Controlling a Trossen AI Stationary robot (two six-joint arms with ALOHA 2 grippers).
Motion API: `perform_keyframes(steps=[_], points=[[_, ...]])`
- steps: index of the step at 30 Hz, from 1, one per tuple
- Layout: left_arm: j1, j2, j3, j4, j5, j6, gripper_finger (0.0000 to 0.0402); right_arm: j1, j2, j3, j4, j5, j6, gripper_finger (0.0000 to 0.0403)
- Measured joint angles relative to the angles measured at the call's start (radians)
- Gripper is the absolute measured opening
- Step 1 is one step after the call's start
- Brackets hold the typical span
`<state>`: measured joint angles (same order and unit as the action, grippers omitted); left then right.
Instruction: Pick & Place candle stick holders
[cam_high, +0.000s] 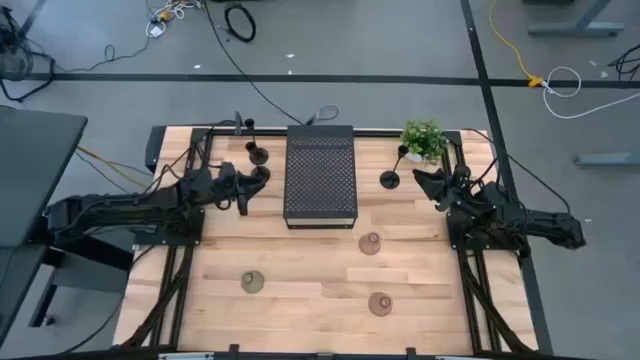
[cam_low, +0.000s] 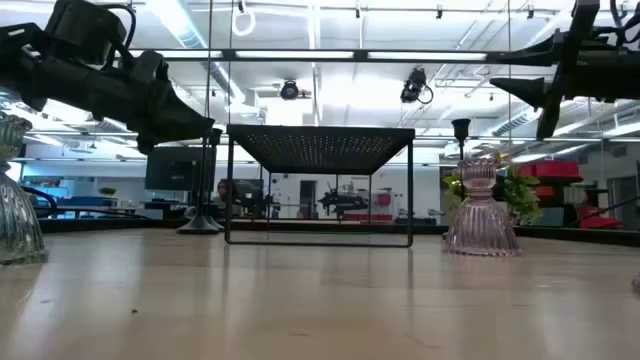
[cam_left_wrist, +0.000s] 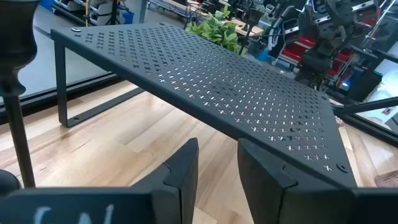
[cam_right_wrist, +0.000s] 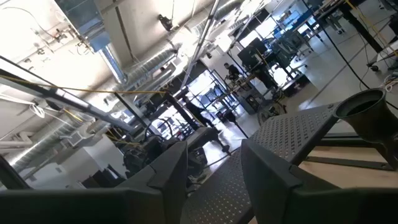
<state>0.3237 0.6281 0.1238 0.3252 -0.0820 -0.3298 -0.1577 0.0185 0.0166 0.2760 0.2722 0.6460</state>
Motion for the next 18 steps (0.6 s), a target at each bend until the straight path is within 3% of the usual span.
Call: perform_keyframes(steps=[18], points=[[0.000,0.000,0.000,0.000,0.000,0.000,0.0115,0.000,0.000,0.000,0.000,0.000,0.051,0.0150]])
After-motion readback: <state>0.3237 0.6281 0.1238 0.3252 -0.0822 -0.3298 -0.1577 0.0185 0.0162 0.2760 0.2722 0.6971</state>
